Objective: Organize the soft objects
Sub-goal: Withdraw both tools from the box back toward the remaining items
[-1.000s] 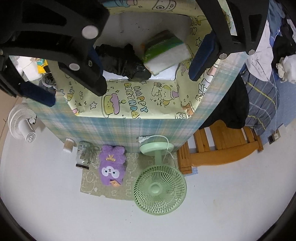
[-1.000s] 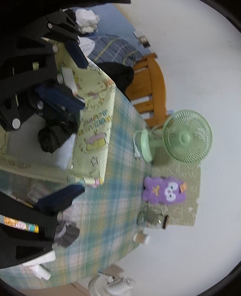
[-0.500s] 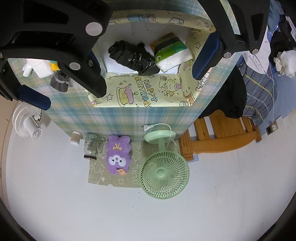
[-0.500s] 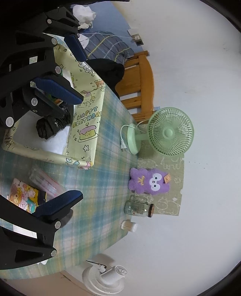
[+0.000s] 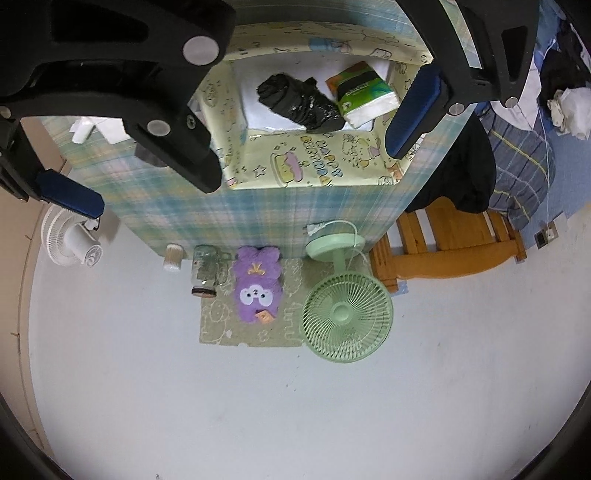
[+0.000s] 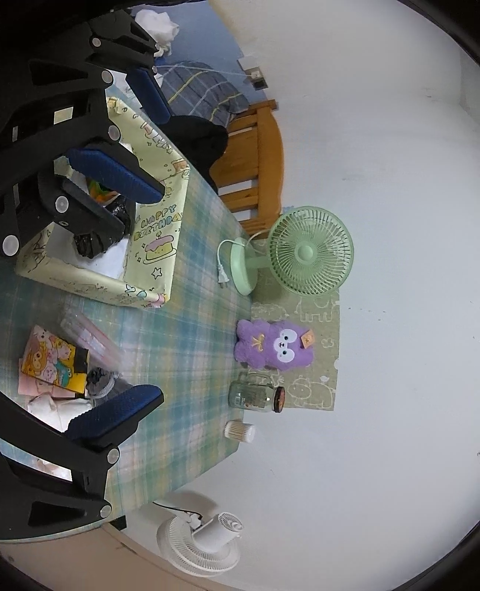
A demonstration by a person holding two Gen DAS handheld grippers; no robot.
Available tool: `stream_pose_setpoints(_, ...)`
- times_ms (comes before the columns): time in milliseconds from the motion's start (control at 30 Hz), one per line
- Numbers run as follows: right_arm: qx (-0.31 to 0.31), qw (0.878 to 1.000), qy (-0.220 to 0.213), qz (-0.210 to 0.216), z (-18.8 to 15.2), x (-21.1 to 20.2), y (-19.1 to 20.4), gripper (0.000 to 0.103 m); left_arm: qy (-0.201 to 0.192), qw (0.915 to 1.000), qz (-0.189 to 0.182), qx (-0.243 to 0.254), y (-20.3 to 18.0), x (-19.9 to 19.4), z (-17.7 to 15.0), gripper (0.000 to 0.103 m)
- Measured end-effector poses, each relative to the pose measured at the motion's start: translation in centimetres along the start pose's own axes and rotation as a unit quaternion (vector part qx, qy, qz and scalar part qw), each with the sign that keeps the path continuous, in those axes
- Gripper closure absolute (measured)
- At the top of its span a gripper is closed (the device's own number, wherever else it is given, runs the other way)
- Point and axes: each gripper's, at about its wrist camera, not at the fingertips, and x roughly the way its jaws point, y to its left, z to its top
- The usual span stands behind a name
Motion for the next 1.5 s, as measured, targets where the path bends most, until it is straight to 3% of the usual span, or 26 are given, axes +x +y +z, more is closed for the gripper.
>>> stream_pose_setpoints(500, 0.012, 1.000, -0.007, -0.012, 0.0, -3.1, -2.8, 0.001, -0.010, 0.9995, -0.029, 0.009, -3.3, -2.0, 0.3, 0.000)
stream_pose_setpoints(700, 0.019, 0.999, -0.022, -0.038, -0.3, -4.3, -4.1, 0.000, -0.015, 0.9990, -0.037, 0.018, -4.8, -2.4, 0.3, 0.000)
stream_pose_setpoints(1500, 0.038, 0.994, -0.010, -0.099, -3.3, -4.9, -9.7, 0.000, 0.007, 0.9980, -0.056, 0.028, -10.3, -0.6, -1.5, 0.000)
